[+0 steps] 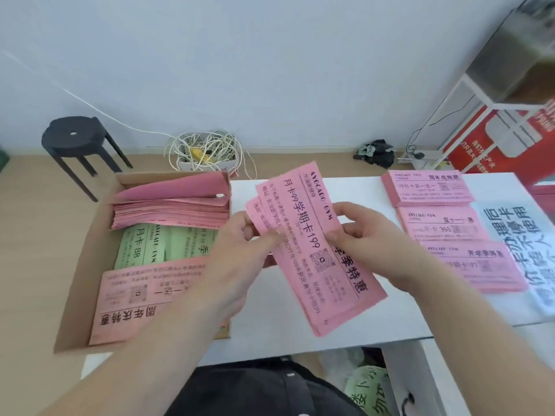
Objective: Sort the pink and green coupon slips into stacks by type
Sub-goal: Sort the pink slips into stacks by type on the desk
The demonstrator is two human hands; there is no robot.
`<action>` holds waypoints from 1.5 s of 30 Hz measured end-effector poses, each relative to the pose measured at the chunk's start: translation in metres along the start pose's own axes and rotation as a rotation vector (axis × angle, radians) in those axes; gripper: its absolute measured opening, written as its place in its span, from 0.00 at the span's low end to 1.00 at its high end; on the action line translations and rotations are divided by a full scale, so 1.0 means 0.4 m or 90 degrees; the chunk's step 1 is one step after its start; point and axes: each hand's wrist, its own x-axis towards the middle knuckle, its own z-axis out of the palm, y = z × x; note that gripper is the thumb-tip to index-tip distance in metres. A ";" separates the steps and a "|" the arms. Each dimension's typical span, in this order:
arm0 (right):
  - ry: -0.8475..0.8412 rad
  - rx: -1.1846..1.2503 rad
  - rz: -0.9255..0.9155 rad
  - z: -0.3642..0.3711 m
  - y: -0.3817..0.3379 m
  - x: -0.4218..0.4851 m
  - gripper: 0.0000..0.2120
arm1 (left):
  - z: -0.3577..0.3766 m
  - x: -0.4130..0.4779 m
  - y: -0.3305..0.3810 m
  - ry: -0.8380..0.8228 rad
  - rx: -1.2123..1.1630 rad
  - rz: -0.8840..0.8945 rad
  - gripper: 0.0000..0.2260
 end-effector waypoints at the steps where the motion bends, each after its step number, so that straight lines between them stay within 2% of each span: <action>1: -0.015 -0.039 0.012 -0.035 0.014 -0.001 0.14 | 0.021 0.007 -0.022 0.005 0.003 -0.006 0.11; 4: -0.048 -0.250 0.045 -0.113 0.077 0.029 0.15 | 0.077 0.006 -0.092 0.033 0.041 -0.031 0.13; 6: -0.048 -0.390 0.075 -0.130 0.135 0.071 0.20 | 0.108 0.004 -0.148 0.044 0.070 -0.066 0.14; 8: 0.007 -0.512 0.082 -0.114 0.198 0.115 0.26 | 0.125 0.002 -0.213 0.049 0.123 -0.100 0.09; 11: 0.132 -0.626 -0.003 -0.042 0.287 0.131 0.23 | 0.124 0.006 -0.288 0.091 0.218 -0.094 0.09; 14: 0.105 -0.518 -0.040 0.027 0.342 0.107 0.17 | 0.116 0.018 -0.312 0.113 0.289 -0.030 0.13; 16: 0.085 -0.520 -0.048 0.053 0.373 0.098 0.14 | 0.117 0.023 -0.328 0.093 0.356 0.006 0.16; 19: 0.095 -0.485 -0.087 0.060 0.393 0.092 0.12 | 0.119 0.000 -0.357 0.075 0.506 0.029 0.27; 21: 0.062 -0.390 -0.094 0.042 0.384 0.085 0.16 | 0.123 -0.021 -0.373 0.081 0.609 0.086 0.30; 23: 0.006 -0.204 -0.050 0.017 0.355 0.066 0.25 | 0.137 -0.044 -0.384 0.039 0.678 0.173 0.27; 24: -0.021 -0.130 -0.022 0.007 0.343 0.059 0.26 | 0.147 -0.054 -0.389 -0.004 0.685 0.199 0.25; 26: -0.048 -0.104 -0.010 0.000 0.343 0.058 0.21 | 0.163 -0.077 -0.396 -0.094 0.664 0.219 0.24; 28: -0.010 -0.175 -0.013 0.005 0.360 0.066 0.10 | 0.166 -0.095 -0.397 -0.127 0.617 0.231 0.22; 30: 0.027 -0.232 -0.017 0.014 0.374 0.073 0.08 | 0.157 -0.102 -0.399 -0.077 0.562 0.206 0.20; 33: 0.034 -0.257 -0.022 0.017 0.378 0.077 0.06 | 0.138 -0.087 -0.405 0.080 0.475 0.130 0.16; 36: 0.039 -0.273 -0.015 0.013 0.377 0.082 0.05 | 0.138 -0.060 -0.371 0.117 0.265 -0.004 0.15; 38: 0.041 -0.278 -0.011 0.012 0.376 0.088 0.06 | 0.138 -0.054 -0.351 0.144 0.223 0.004 0.16; 39: 0.045 -0.274 -0.008 0.012 0.376 0.089 0.07 | 0.137 -0.056 -0.345 0.142 0.252 0.039 0.16; 43: 0.051 -0.185 0.028 0.008 0.374 0.091 0.15 | 0.148 -0.084 -0.368 0.068 0.559 0.281 0.14; 45: 0.035 -0.148 0.031 0.007 0.373 0.091 0.19 | 0.169 -0.099 -0.386 0.010 0.643 0.332 0.14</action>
